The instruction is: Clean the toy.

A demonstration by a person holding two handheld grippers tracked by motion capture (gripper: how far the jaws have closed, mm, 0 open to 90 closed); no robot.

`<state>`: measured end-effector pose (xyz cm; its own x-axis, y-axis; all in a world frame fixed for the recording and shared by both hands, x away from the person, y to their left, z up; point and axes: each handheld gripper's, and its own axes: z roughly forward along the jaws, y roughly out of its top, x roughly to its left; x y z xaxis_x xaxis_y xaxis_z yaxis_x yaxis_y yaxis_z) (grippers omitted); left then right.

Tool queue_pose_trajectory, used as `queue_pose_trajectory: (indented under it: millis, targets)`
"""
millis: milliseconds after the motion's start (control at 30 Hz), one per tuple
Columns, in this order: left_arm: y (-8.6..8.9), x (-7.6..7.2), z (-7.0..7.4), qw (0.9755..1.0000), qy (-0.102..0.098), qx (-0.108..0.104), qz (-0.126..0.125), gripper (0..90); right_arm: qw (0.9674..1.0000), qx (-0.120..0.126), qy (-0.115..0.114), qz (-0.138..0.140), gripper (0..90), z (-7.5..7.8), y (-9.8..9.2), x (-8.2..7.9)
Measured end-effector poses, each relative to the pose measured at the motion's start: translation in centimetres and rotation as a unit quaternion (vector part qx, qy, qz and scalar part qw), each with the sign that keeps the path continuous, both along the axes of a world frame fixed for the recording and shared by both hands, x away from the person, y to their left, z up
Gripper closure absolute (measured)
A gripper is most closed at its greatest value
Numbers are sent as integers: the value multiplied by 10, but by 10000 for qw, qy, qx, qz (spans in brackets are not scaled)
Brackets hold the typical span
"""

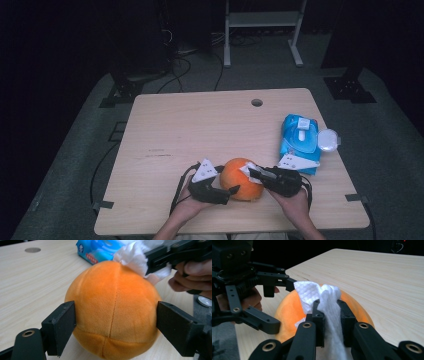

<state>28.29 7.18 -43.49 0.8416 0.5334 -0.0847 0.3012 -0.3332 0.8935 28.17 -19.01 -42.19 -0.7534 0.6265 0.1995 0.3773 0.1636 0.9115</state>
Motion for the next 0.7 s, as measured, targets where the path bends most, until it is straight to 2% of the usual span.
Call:
queue_pose_trajectory:
  millis: [67, 133, 167, 233, 300, 333, 400, 467, 567, 633, 700]
  targets:
    - [-3, -2, 2, 9999, -126, 45, 8, 242, 9998, -91, -192, -26, 782, 5, 5, -5]
    - [-9, -3, 5, 9997, -236, 28, -32, 250, 9993, -110, -335, 147, 782, 13, 14, -14]
    - [-12, -5, 7, 9995, -308, 77, -70, 249, 9987, -189, -413, 238, 782, 16, 20, -17]
    - [-14, -6, 7, 9992, -360, 140, -105, 224, 9963, -519, -636, 263, 783, 19, 27, -20]
    - [-9, -4, 7, 9994, -315, 98, -135, 201, 9972, -489, -532, 215, 783, 17, 21, -16]
    - [-7, -3, 6, 9997, -226, 42, -102, 191, 9978, -431, -481, 157, 783, 16, 17, -14]
    - [-7, 0, 3, 9999, -71, 66, -109, 177, 9985, -330, -430, 11, 783, 16, 9, -10]
    - [-12, -1, -2, 9998, -77, 78, -162, 202, 9990, -277, -341, -30, 783, 18, 7, -10]
    - [-15, -3, -4, 9996, -166, 176, -156, 242, 9980, -450, -429, 62, 782, 20, 16, -14]
    - [-17, -5, -5, 9994, -227, 198, -150, 262, 9977, -474, -427, 224, 782, 21, 24, -17]
    - [-17, -5, -4, 9991, -235, 322, -134, 267, 9957, -700, -494, 355, 782, 21, 32, -21]
